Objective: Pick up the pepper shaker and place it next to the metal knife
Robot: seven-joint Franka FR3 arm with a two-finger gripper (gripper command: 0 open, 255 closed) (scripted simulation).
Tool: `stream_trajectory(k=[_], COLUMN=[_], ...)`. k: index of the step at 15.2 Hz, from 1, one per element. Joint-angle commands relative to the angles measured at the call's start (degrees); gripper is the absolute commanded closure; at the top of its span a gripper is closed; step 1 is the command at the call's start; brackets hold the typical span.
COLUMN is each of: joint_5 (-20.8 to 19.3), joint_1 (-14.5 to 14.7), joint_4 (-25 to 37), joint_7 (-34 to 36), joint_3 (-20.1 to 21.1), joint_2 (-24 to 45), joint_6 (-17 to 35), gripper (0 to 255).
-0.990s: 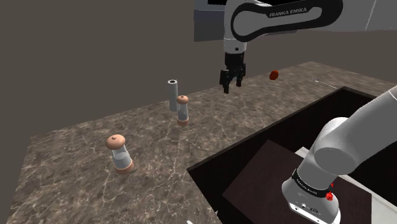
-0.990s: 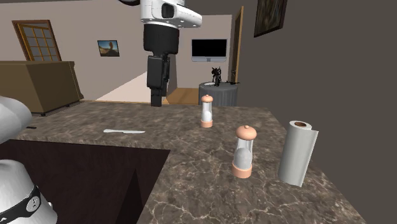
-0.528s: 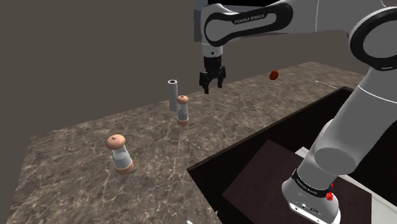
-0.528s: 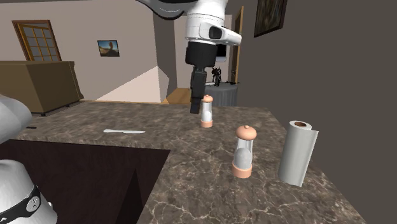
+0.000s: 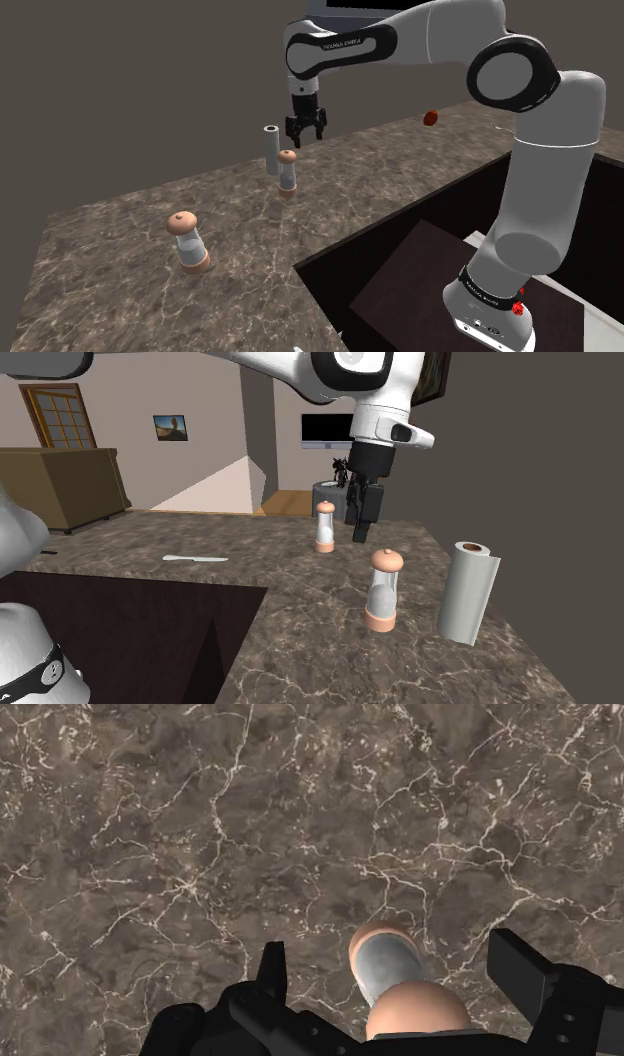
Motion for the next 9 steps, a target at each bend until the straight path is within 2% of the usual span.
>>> stream_trajectory(k=[1,5,8,9], joint_5=[-0.3,-0.9,-1.4,-1.3], joint_1=[0.5,1.7,2.9,2.8], joint_4=[6.9,23.6,43.3,41.0], joint_7=[0.9,2.1,2.7,2.7], joint_3=[0.0,-0.1,-0.5,-0.5], joint_2=[5.7,18.1,30.9,30.0], joint_6=[-1.5,-6.4,-13.6,-12.2], gripper=[0,0,0,0])
